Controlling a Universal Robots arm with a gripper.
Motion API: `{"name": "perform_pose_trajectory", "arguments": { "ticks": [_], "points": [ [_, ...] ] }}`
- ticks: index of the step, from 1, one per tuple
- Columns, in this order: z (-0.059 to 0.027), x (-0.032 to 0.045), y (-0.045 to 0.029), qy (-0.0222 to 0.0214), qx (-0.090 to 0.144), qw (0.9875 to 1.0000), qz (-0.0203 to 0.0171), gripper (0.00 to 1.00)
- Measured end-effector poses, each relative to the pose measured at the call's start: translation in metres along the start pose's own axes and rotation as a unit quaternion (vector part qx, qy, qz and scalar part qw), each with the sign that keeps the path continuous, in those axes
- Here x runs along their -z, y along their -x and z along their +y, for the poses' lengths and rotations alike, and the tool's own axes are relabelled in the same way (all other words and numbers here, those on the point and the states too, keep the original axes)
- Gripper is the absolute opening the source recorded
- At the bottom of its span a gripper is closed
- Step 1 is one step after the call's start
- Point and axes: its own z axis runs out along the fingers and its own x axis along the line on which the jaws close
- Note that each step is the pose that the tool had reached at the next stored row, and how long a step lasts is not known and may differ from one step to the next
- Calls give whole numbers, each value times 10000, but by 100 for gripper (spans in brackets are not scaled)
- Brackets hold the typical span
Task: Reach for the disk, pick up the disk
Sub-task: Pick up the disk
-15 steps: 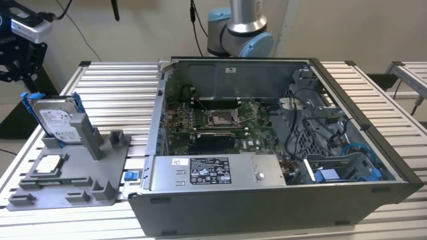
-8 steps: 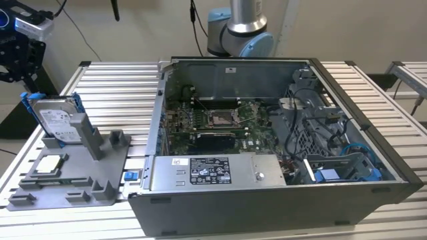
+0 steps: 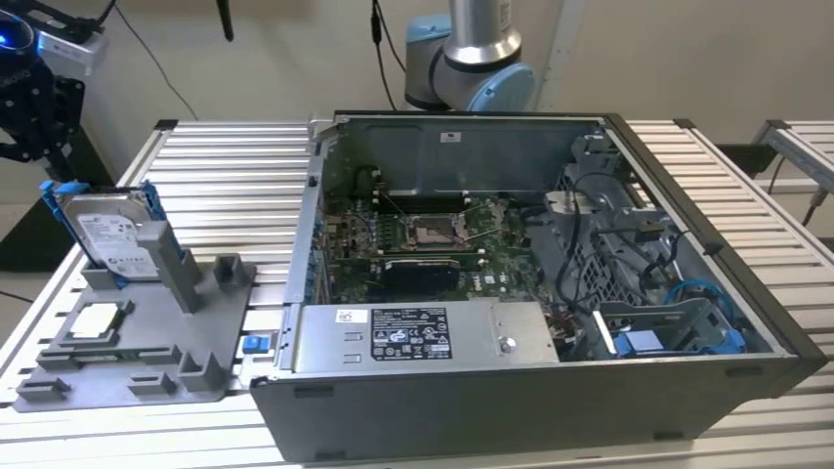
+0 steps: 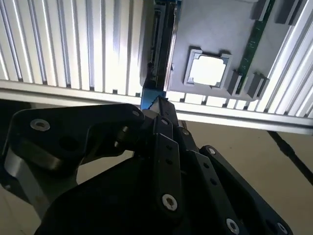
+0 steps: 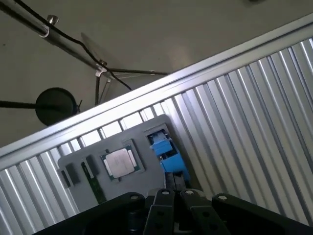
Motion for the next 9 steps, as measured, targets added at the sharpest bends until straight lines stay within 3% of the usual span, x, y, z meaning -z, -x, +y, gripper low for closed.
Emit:
{"name": "perform_pose_trajectory", "arguments": {
  "ticks": [4, 9],
  "points": [
    [-1, -8, 0, 3, 289, 9996, 8, 0],
    [-4, -10, 1, 5, 373, 9993, 10, 0]
  ]
}}
